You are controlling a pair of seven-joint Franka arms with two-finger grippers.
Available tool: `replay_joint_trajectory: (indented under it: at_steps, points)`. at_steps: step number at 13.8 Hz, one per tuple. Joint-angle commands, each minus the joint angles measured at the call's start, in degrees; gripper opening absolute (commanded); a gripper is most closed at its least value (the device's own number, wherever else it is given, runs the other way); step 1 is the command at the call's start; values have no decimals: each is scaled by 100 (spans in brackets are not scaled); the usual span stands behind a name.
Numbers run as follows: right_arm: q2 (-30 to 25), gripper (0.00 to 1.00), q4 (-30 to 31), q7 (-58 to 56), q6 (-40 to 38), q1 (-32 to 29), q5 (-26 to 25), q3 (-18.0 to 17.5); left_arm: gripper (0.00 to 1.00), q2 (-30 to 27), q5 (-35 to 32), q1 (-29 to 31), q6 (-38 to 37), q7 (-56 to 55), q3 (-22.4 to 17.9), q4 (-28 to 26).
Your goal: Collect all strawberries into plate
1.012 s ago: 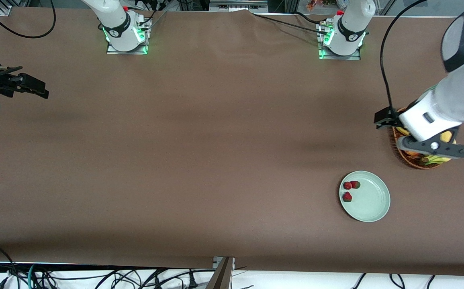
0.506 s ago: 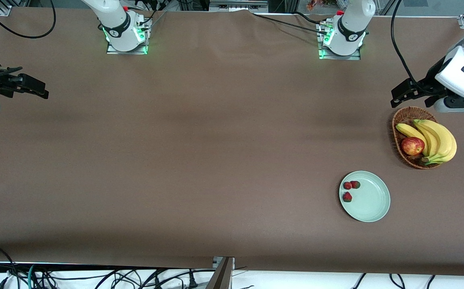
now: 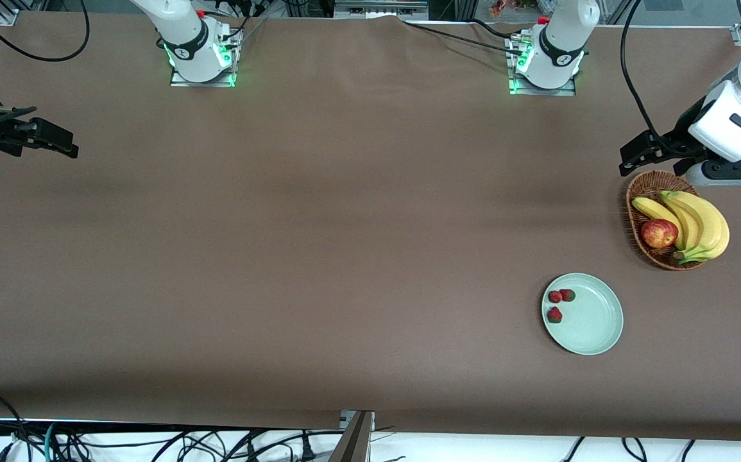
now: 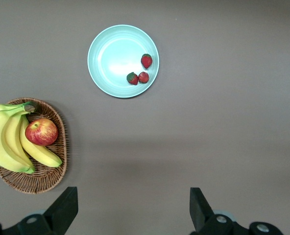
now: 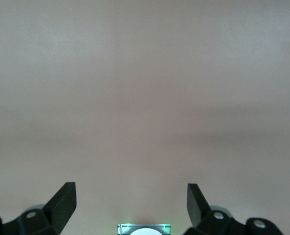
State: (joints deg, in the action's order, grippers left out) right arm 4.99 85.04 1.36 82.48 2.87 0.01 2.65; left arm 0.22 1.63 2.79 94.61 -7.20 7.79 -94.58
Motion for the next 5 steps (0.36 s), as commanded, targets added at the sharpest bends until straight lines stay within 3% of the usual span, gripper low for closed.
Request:
replay_joint_trajectory:
  at_steps: [1,5]
  points:
    - [72,100,-172,-92,-48,-59,-54,-63,100,250,-93,-24,-206,-18,29,422]
    - [72,100,-172,-74,-48,-67,-54,-63,100,259,-93,-24,-241,-36,29,423]
